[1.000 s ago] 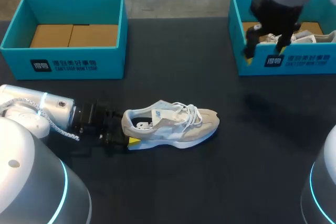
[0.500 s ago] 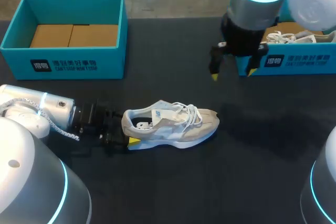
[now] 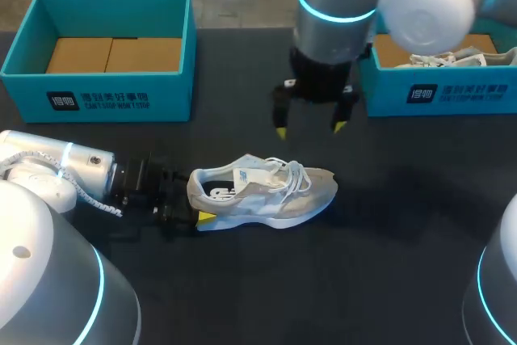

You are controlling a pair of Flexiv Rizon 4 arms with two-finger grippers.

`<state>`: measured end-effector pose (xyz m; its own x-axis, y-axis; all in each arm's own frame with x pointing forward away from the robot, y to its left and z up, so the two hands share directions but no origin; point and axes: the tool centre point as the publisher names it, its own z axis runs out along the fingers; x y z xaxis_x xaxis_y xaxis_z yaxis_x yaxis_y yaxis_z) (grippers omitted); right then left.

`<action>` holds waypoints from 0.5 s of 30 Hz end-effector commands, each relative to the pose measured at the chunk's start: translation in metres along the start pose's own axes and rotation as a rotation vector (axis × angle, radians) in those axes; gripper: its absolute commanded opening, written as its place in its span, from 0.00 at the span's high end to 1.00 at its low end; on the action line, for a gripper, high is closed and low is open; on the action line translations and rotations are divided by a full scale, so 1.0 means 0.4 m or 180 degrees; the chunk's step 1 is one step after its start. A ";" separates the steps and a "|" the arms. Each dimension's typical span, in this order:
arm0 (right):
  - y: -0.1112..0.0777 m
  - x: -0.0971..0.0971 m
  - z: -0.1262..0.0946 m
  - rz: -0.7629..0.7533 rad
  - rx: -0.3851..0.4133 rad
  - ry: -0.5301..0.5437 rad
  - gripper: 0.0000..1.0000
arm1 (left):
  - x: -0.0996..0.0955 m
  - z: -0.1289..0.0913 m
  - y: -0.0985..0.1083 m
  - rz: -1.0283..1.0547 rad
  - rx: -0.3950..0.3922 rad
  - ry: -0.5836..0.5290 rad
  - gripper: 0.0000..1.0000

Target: Take the shoe out of the shoebox, open the shoe tongue, remove and reinsert the insole, then place the shoe into the shoebox

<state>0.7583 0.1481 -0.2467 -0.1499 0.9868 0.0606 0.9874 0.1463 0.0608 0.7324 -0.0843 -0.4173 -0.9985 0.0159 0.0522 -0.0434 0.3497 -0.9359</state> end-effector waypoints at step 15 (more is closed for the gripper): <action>0.025 0.199 0.064 -0.0075 0.0171 -0.0089 0.00 | -0.004 0.003 0.014 -0.0001 -0.0004 0.0003 1.00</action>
<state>0.7532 0.2112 -0.2619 -0.1670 0.9846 0.0516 0.9859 0.1662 0.0205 0.7324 -0.0843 -0.4173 -0.9985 0.0158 0.0522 -0.0434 0.3497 -0.9359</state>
